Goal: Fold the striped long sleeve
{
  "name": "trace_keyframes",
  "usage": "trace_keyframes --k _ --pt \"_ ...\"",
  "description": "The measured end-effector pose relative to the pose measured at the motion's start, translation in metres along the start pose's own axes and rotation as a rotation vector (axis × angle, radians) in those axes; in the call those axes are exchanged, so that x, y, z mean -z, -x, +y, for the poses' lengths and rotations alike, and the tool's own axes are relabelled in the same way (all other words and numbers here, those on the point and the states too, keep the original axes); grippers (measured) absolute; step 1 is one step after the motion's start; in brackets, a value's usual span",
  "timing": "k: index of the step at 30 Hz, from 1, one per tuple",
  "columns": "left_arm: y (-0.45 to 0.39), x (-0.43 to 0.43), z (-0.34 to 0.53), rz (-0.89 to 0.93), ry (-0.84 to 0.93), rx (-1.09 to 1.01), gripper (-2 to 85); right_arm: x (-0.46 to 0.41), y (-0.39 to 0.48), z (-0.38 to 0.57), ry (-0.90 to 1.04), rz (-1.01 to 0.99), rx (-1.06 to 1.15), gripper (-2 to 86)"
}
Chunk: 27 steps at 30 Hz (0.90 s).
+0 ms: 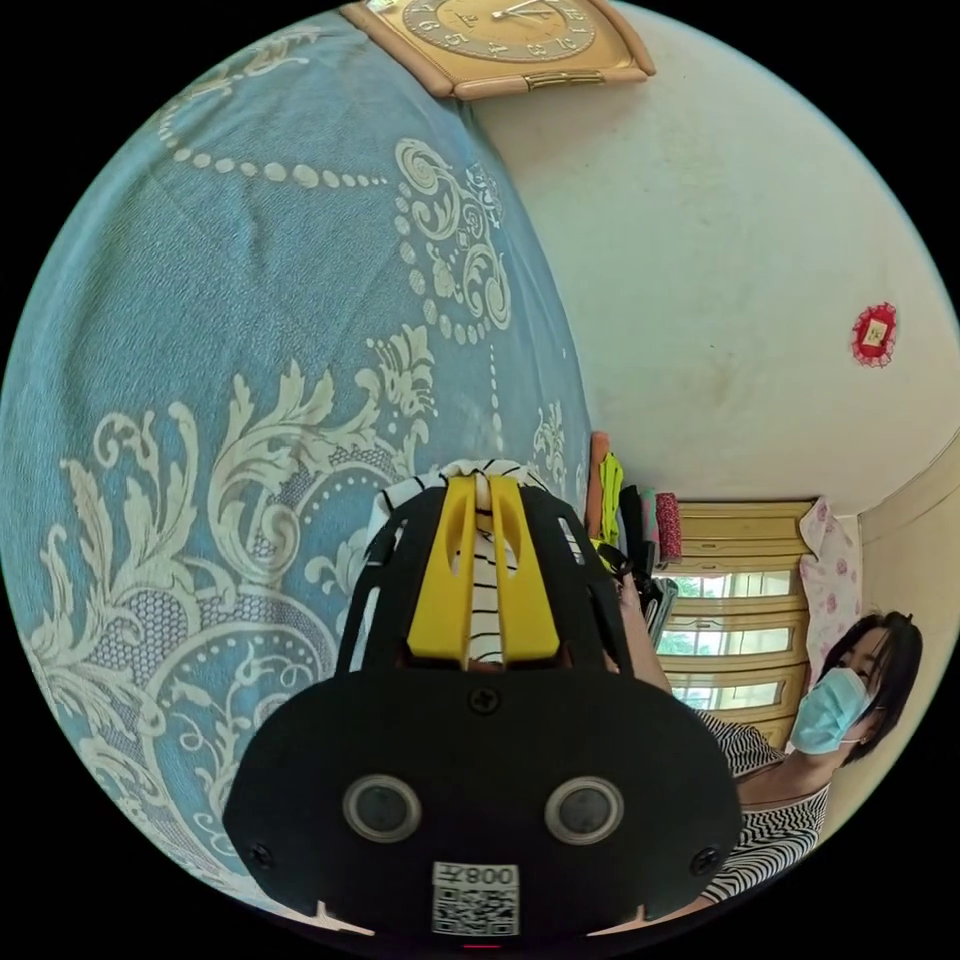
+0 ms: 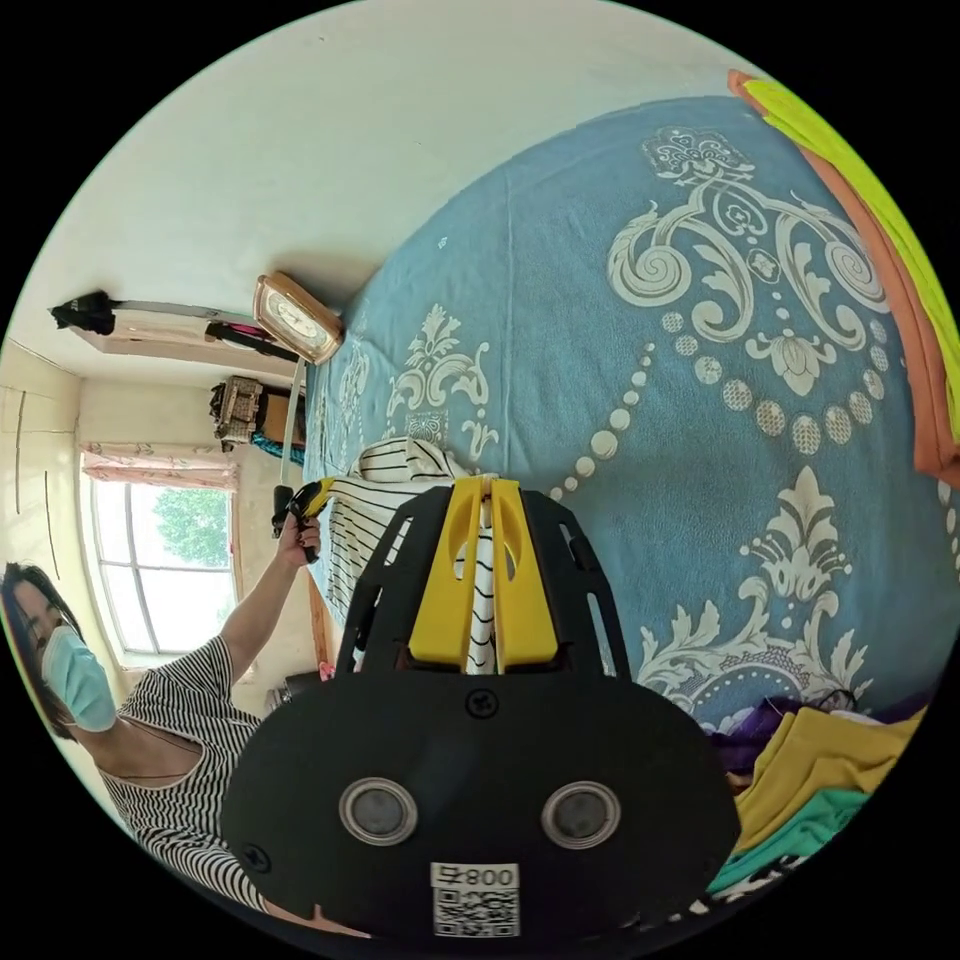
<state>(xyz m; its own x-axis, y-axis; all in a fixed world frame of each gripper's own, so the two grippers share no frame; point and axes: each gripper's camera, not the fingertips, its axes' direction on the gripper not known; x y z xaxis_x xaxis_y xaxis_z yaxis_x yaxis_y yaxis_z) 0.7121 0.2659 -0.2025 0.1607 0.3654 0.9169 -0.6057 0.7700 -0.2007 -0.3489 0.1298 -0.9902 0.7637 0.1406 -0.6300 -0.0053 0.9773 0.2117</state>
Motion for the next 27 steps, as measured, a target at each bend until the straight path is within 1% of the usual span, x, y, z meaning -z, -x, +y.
trace_keyframes --k 5,7,11,14,16,18,19,20,21,23,24,26,27 --pt "0.0 -0.015 -0.023 0.098 -0.037 0.006 4.0 -0.021 0.001 -0.027 -0.015 -0.1 -0.033 1.3" --pt "-0.002 -0.015 -0.03 0.093 -0.066 0.009 4.0 -0.025 0.005 -0.033 -0.015 -0.118 -0.041 1.3" --pt "-0.007 -0.015 -0.035 0.147 -0.162 0.016 2.9 -0.028 0.023 -0.046 -0.05 -0.163 -0.044 1.0" --pt "-0.033 -0.029 -0.034 0.135 -0.164 -0.063 1.9 -0.022 0.04 -0.056 -0.098 -0.166 -0.057 0.6" --pt "-0.058 -0.05 -0.03 0.118 -0.101 -0.145 1.2 -0.018 0.06 -0.059 -0.139 -0.182 -0.023 0.4" --pt "-0.091 -0.092 -0.028 0.007 0.058 -0.252 0.6 -0.026 0.102 -0.061 -0.131 -0.125 0.069 0.2" --pt "-0.099 -0.102 -0.029 -0.031 0.091 -0.28 0.5 -0.043 0.137 -0.063 -0.088 -0.061 0.153 0.2" --pt "-0.111 -0.122 -0.03 -0.11 0.138 -0.322 0.4 -0.067 0.173 -0.065 -0.02 0.0 0.24 0.1" --pt "-0.121 -0.139 -0.035 -0.157 0.171 -0.349 0.3 -0.081 0.191 -0.066 0.019 0.032 0.279 0.1" --pt "-0.132 -0.158 -0.044 -0.213 0.19 -0.373 0.3 -0.136 0.249 -0.07 0.144 0.182 0.411 0.0" --pt "-0.139 -0.166 -0.051 -0.252 0.189 -0.378 0.2 -0.147 0.26 -0.072 0.16 0.234 0.436 0.0" --pt "-0.15 -0.175 -0.06 -0.292 0.187 -0.407 0.2 -0.178 0.294 -0.081 0.186 0.425 0.488 0.0" --pt "-0.156 -0.18 -0.065 -0.328 0.188 -0.42 0.2 -0.183 0.3 -0.083 0.195 0.451 0.495 0.0"
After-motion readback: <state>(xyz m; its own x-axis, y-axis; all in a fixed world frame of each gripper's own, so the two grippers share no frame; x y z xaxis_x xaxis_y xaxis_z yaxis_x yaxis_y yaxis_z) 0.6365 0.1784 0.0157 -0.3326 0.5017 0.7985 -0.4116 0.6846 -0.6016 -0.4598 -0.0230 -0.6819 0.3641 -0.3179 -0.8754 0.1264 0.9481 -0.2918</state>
